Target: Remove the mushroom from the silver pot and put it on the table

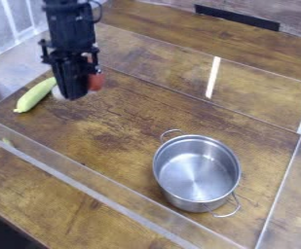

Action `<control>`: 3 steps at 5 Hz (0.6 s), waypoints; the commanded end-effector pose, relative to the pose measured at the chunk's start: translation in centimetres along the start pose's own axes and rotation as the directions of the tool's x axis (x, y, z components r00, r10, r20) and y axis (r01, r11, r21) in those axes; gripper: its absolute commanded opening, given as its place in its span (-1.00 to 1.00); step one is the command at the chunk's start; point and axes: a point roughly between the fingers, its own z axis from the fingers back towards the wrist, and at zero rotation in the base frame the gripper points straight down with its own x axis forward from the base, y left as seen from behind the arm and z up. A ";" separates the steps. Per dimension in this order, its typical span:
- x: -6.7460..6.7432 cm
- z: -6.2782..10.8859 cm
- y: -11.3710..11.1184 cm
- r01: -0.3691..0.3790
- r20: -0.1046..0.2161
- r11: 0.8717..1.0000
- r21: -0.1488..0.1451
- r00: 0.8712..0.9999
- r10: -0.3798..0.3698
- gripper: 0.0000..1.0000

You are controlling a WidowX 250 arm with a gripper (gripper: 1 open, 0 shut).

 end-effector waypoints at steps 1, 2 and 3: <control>-0.1 1.0 0.8 0.002 0.079 1.000 0.013 0.997 -0.003 -1.00; -0.1 -0.4 1.2 0.011 0.076 1.000 -0.006 0.997 -0.010 -1.00; 0.0 -1.5 1.4 0.015 0.076 1.000 -0.026 0.997 -0.013 -1.00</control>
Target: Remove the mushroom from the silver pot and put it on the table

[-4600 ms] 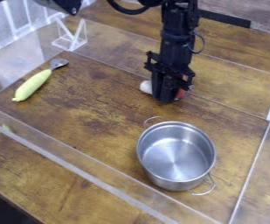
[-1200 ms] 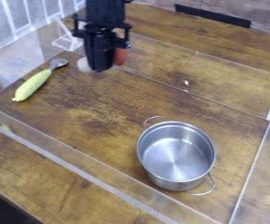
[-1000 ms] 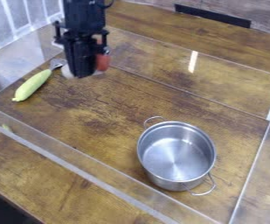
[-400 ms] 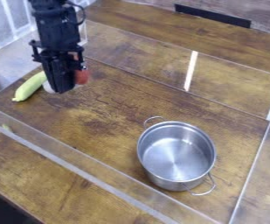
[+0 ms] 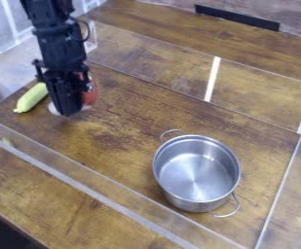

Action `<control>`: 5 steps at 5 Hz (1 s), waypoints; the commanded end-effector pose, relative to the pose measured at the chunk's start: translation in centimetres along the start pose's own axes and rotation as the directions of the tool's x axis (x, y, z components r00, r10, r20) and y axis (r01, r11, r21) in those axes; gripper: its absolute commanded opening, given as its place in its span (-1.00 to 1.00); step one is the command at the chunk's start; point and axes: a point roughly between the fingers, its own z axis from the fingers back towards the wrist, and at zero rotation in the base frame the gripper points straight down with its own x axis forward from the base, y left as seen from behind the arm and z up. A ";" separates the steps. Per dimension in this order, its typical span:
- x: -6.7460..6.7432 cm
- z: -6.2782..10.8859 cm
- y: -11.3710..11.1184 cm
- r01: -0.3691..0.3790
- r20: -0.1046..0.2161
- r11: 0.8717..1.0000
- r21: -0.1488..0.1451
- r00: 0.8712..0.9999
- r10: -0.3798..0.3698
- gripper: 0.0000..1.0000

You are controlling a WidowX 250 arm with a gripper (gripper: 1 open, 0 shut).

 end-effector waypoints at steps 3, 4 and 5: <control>-1.2 2.1 0.7 0.047 0.037 0.999 -0.012 0.998 -0.046 -1.00; -1.8 3.1 0.5 0.085 0.030 0.996 -0.015 0.996 -0.084 -1.00; -1.2 3.2 0.2 0.137 0.020 0.990 -0.018 0.990 -0.136 -1.00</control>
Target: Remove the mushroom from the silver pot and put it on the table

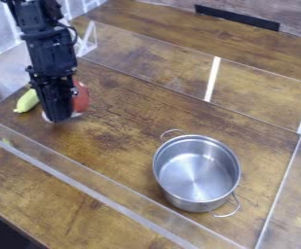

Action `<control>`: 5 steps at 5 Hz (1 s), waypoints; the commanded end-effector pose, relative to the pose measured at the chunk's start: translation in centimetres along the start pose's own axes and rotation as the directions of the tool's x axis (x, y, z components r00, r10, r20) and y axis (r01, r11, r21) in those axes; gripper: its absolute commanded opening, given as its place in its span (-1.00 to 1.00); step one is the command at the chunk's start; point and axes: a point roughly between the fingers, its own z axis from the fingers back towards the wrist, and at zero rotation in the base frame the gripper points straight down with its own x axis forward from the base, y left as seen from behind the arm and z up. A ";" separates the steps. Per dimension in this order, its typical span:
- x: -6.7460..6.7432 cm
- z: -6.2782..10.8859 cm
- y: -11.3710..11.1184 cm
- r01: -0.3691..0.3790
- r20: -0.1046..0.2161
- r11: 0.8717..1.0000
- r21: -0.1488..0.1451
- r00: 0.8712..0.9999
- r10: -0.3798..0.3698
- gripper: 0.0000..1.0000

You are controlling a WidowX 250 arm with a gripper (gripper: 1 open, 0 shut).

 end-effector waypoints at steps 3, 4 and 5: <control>0.9 4.0 1.0 0.145 0.036 0.988 0.049 0.989 -0.147 1.00; 1.7 5.2 1.2 0.270 0.010 0.960 0.069 0.962 -0.272 1.00; 2.3 5.2 1.9 0.390 -0.022 0.918 0.068 0.921 -0.389 1.00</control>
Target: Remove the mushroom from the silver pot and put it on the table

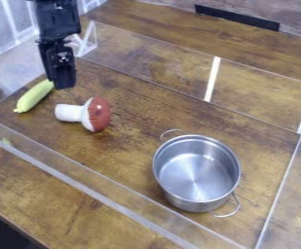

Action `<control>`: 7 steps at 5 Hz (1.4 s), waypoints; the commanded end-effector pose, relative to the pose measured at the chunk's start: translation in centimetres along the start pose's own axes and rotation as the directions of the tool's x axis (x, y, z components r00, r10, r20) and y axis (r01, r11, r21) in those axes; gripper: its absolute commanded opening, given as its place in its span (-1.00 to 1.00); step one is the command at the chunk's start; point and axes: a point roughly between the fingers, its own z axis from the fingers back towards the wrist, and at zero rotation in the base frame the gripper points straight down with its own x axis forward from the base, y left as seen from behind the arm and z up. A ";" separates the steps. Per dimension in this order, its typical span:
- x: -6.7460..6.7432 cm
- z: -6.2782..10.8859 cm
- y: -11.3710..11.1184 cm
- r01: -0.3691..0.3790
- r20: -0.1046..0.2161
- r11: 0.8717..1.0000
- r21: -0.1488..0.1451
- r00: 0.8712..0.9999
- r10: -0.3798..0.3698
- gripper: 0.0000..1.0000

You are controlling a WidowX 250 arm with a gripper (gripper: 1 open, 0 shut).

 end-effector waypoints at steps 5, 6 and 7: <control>0.2 0.0 4.3 0.176 0.042 0.984 0.043 0.983 -0.177 1.00; 0.1 -0.4 5.0 0.219 0.034 0.975 0.040 0.975 -0.221 1.00; 0.3 -0.6 4.6 0.193 0.046 0.980 0.040 0.980 -0.195 1.00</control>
